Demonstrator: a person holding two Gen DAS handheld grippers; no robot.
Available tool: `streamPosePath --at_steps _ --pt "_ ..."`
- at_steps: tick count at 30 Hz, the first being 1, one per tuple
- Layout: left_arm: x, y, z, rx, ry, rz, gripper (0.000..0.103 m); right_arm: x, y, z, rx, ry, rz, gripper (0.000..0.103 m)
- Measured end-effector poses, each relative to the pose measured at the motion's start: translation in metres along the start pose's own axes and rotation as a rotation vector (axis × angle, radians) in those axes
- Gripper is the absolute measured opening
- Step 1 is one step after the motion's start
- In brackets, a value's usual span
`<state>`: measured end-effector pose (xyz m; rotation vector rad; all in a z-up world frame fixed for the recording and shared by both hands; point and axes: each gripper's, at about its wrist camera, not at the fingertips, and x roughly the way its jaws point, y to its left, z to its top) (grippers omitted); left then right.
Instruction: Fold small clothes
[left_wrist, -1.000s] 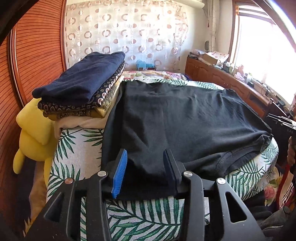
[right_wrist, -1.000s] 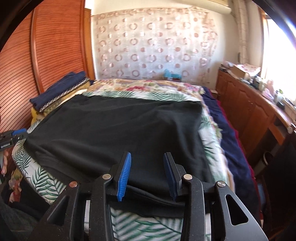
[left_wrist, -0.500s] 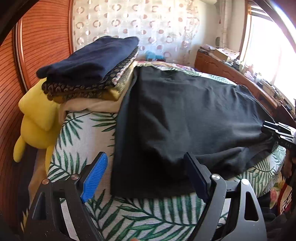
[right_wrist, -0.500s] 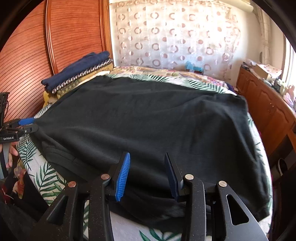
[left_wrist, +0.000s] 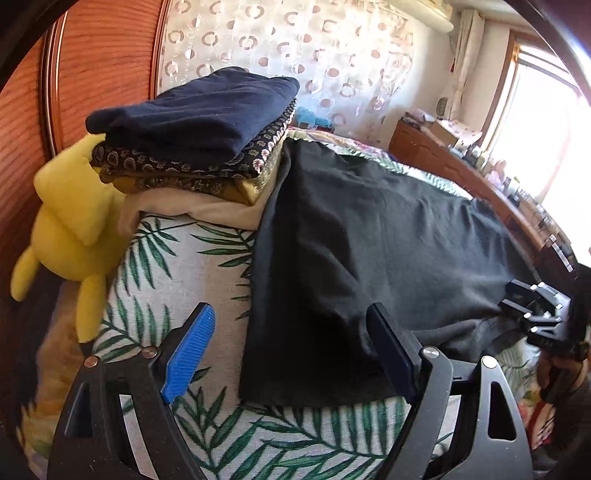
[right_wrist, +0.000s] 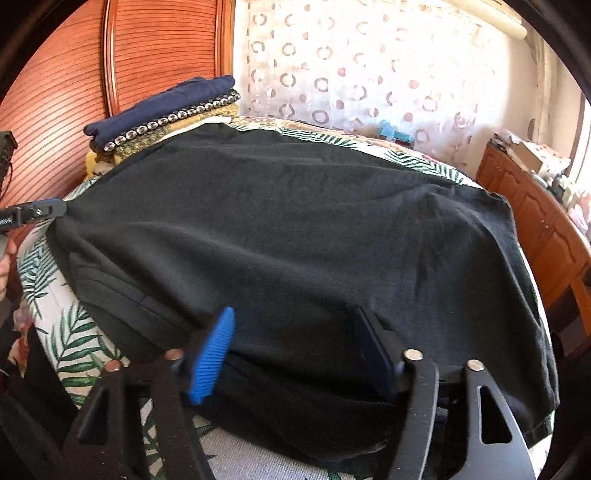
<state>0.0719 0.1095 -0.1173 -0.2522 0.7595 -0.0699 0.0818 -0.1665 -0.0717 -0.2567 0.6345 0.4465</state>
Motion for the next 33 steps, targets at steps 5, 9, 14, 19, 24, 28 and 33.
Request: streamPosePath --at_steps 5,9,14,19,24,28,33 --pt "0.005 -0.003 0.001 0.007 0.011 -0.013 0.069 -0.001 -0.006 -0.002 0.041 0.002 0.025 0.075" --pt "0.012 -0.002 -0.001 0.006 0.032 0.0 0.06 -0.001 -0.001 -0.004 0.035 -0.002 0.009 0.076" --pt "0.013 -0.008 -0.003 0.028 0.037 0.006 0.057 -0.003 -0.001 -0.009 0.066 -0.023 0.001 0.082" --pt "0.017 -0.016 -0.004 0.064 0.049 -0.005 0.029 -0.004 0.001 -0.011 0.064 -0.026 -0.003 0.082" --pt "0.014 -0.026 -0.003 0.104 0.029 -0.013 0.012 -0.006 -0.003 -0.013 0.069 -0.031 0.003 0.082" --pt "0.001 -0.04 0.01 0.108 -0.018 -0.063 0.011 -0.01 -0.01 -0.016 0.085 -0.045 0.026 0.082" --pt "-0.019 -0.078 0.037 0.157 -0.094 -0.145 0.011 -0.026 -0.023 -0.019 0.086 -0.062 -0.014 0.082"
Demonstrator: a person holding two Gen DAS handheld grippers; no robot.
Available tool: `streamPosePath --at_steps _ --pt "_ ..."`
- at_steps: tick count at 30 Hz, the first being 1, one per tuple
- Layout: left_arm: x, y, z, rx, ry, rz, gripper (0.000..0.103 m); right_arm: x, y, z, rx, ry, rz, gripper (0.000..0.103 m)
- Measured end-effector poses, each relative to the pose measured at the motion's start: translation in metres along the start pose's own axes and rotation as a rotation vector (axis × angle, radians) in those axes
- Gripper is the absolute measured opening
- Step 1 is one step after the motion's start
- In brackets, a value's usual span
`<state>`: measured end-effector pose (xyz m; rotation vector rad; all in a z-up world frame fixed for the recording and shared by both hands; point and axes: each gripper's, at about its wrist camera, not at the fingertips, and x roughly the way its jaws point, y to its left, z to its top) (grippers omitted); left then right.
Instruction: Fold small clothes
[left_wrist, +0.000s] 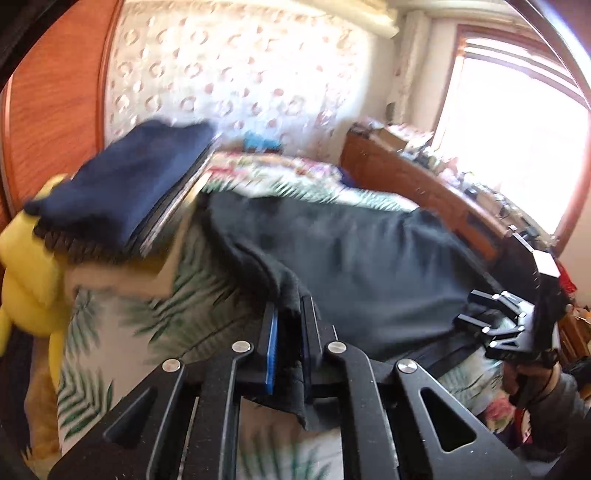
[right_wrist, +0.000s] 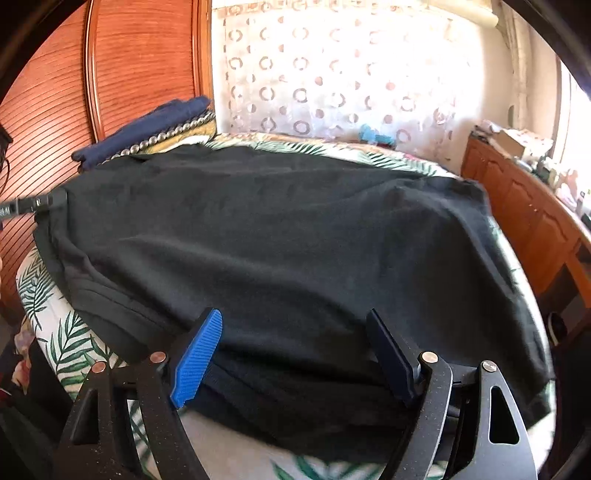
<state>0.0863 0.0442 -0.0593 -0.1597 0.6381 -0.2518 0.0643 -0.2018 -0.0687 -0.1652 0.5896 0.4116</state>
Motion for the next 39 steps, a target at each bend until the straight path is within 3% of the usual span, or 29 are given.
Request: streamPosePath --at_steps 11,20,24,35,39 --pt "0.022 -0.091 0.062 0.137 -0.061 -0.179 0.011 -0.055 -0.074 -0.015 0.159 -0.045 -0.074 0.082" --pt "0.046 -0.163 0.1 0.246 -0.05 -0.292 0.011 -0.084 -0.094 -0.026 0.212 -0.084 -0.103 0.082" --pt "0.066 -0.199 0.104 0.32 -0.011 -0.328 0.011 -0.099 -0.097 -0.033 0.22 -0.101 -0.117 0.082" --pt "0.082 -0.259 0.097 0.383 0.073 -0.438 0.011 -0.129 -0.101 -0.047 0.24 -0.135 -0.151 0.082" --pt "0.095 -0.269 0.088 0.412 0.122 -0.423 0.011 -0.135 -0.102 -0.05 0.246 -0.137 -0.158 0.082"
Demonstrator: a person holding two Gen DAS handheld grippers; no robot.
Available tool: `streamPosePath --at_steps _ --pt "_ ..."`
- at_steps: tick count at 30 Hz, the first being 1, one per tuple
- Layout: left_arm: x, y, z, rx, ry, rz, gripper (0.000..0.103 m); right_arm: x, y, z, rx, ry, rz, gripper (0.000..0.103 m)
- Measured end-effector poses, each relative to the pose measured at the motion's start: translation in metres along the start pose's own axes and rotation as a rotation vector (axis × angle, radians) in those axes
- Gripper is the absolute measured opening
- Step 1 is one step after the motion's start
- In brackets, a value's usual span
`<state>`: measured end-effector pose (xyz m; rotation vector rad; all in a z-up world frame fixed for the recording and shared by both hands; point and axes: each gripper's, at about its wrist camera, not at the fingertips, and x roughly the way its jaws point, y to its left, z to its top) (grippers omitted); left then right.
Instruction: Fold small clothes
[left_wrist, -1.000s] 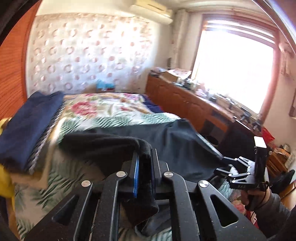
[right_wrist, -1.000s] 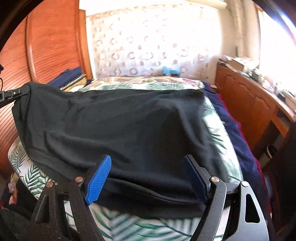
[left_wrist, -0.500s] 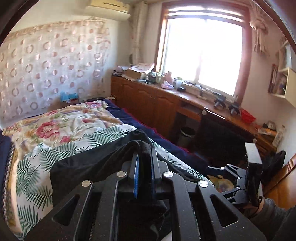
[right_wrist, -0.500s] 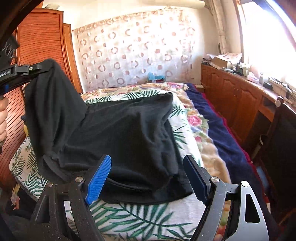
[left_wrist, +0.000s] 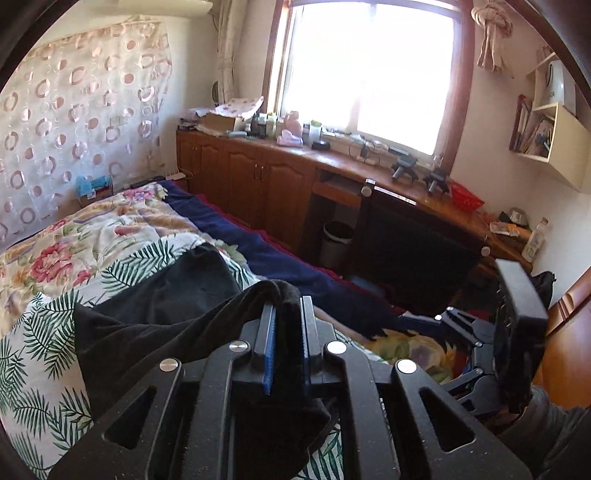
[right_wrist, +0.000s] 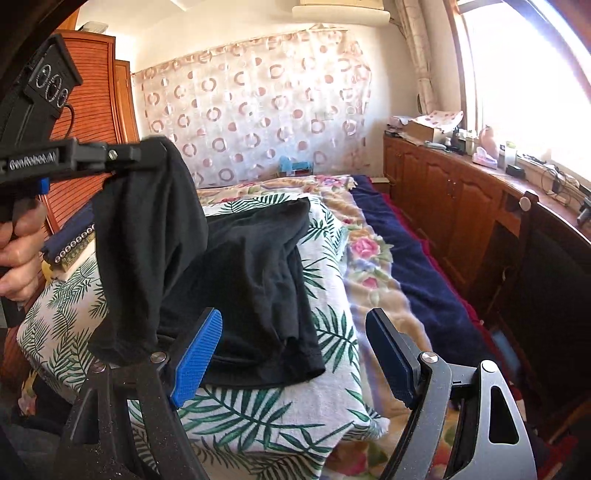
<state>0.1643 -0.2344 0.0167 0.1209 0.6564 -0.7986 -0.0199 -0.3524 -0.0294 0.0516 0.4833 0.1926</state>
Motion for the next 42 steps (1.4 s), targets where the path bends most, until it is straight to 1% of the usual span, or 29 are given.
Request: streamPosePath --at_steps 2,5,6,8,9,10,11,12,13,15,17,22,27,31,37,42 --pt "0.009 0.001 -0.001 0.001 0.026 -0.008 0.011 -0.001 0.001 -0.001 -0.001 0.002 -0.002 0.082" --pt "0.01 0.005 -0.005 0.001 0.039 -0.003 0.013 -0.003 0.001 0.001 -0.009 0.006 -0.006 0.082" --pt "0.01 0.004 -0.007 0.002 0.04 0.0 0.016 -0.003 0.002 0.001 -0.011 0.008 -0.009 0.082" --pt "0.005 0.004 -0.009 0.008 0.037 -0.003 0.028 -0.002 0.001 0.003 -0.01 0.01 -0.01 0.082" --pt "0.002 0.005 -0.01 0.012 0.031 -0.002 0.039 -0.002 0.0 0.004 -0.011 0.01 -0.01 0.082" --pt "-0.001 0.007 -0.01 0.015 0.024 0.0 0.047 -0.003 -0.002 0.006 -0.012 0.01 -0.009 0.082" --pt "-0.003 0.01 -0.011 0.016 0.019 0.003 0.05 -0.002 -0.001 0.007 -0.014 0.011 -0.009 0.082" --pt "-0.008 0.013 -0.012 0.017 0.015 0.008 0.056 -0.001 -0.002 0.008 -0.017 0.012 -0.008 0.082" --pt "-0.011 0.016 -0.014 0.015 0.007 0.01 0.068 0.001 -0.001 0.01 -0.021 0.014 -0.008 0.082" --pt "-0.018 0.026 -0.018 0.005 -0.011 0.015 0.079 0.002 -0.001 0.013 -0.036 0.015 -0.01 0.082" --pt "-0.024 0.041 -0.025 -0.016 -0.017 0.033 0.079 0.004 0.001 0.018 -0.048 0.016 -0.009 0.082" --pt "-0.034 0.078 -0.045 -0.062 -0.019 0.123 0.079 0.018 0.011 0.031 -0.083 0.03 0.008 0.082" --pt "-0.051 0.12 -0.073 -0.137 -0.01 0.216 0.079 0.04 0.035 0.045 -0.111 0.045 0.064 0.082" --pt "-0.065 0.144 -0.093 -0.18 -0.006 0.273 0.079 0.06 0.066 0.058 -0.159 0.064 0.126 0.082" --pt "-0.083 0.165 -0.115 -0.212 -0.008 0.325 0.079 0.096 0.106 0.08 -0.226 0.104 0.227 0.082" --pt "-0.094 0.181 -0.127 -0.23 -0.013 0.343 0.079 0.126 0.136 0.089 -0.28 0.153 0.311 0.082"
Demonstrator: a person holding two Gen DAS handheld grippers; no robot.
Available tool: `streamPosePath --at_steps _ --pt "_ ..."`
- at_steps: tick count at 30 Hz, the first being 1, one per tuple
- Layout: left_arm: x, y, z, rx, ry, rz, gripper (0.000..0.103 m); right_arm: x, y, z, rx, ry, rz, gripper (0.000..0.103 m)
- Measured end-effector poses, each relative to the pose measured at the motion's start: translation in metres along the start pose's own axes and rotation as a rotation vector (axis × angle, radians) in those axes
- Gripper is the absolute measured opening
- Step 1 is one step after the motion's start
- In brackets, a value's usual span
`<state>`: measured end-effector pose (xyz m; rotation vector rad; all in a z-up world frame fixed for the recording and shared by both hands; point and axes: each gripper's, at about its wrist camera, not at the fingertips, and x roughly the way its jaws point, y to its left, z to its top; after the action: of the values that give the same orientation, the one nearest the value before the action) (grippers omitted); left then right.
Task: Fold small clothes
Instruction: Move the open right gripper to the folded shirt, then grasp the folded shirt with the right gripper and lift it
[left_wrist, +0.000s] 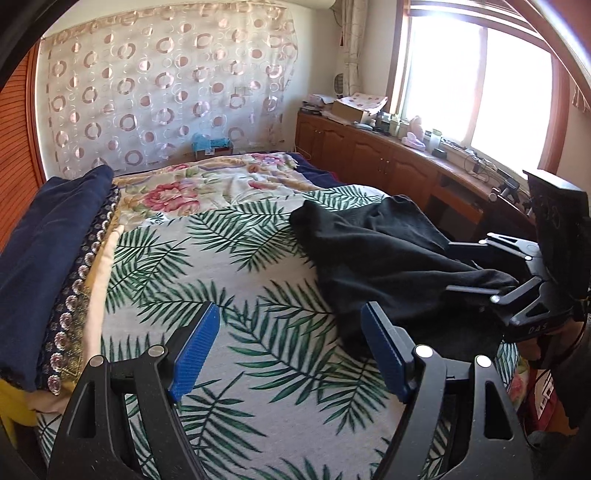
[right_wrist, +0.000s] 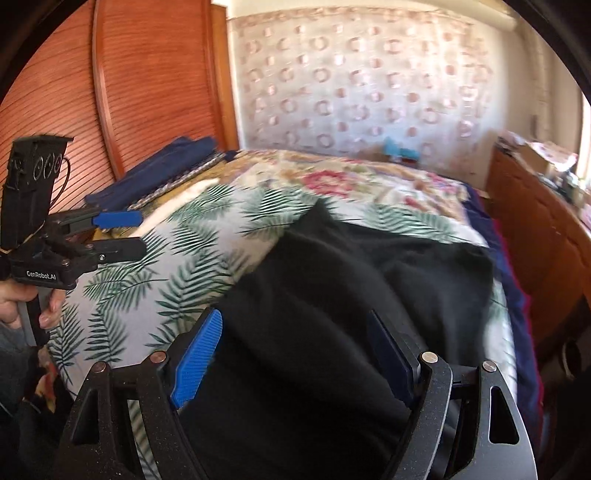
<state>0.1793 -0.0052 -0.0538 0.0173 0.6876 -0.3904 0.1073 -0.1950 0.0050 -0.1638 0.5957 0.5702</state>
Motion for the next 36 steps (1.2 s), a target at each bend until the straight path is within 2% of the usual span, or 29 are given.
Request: streamPosePath --at_steps 5,13,17,19,22,24,25,29,32,36 --pt "0.001 0.015 -0.002 -0.014 -0.001 0.002 0.079 0.028 0.011 0.008 -0.054 0.061 0.037 0.082" --pt "0.006 0.032 -0.008 -0.029 0.008 0.004 0.079 0.07 0.008 0.021 -0.107 0.161 0.064 0.082" --pt "0.011 0.036 -0.009 -0.039 0.019 -0.004 0.079 0.084 0.011 0.022 -0.157 0.213 0.043 0.081" --pt "0.012 0.037 -0.01 -0.039 0.022 -0.006 0.079 0.084 0.012 0.023 -0.178 0.219 0.021 0.075" --pt "0.015 0.038 -0.009 -0.042 0.026 -0.011 0.079 0.084 0.011 0.024 -0.208 0.22 -0.017 0.057" --pt "0.018 0.037 -0.008 -0.042 0.031 -0.012 0.079 0.082 0.008 0.025 -0.214 0.215 0.0 0.019" --pt "0.02 0.036 -0.007 -0.041 0.035 -0.012 0.079 0.084 0.009 0.026 -0.204 0.221 0.012 0.011" --pt "0.027 0.031 -0.004 -0.032 0.044 -0.014 0.079 0.07 -0.001 0.035 -0.134 0.162 0.065 0.009" --pt "0.033 0.025 0.0 -0.025 0.051 -0.023 0.079 0.043 -0.018 0.048 -0.089 0.087 0.084 0.009" --pt "0.04 0.014 0.006 -0.009 0.054 -0.031 0.079 0.014 -0.056 0.069 -0.087 0.006 0.006 0.008"
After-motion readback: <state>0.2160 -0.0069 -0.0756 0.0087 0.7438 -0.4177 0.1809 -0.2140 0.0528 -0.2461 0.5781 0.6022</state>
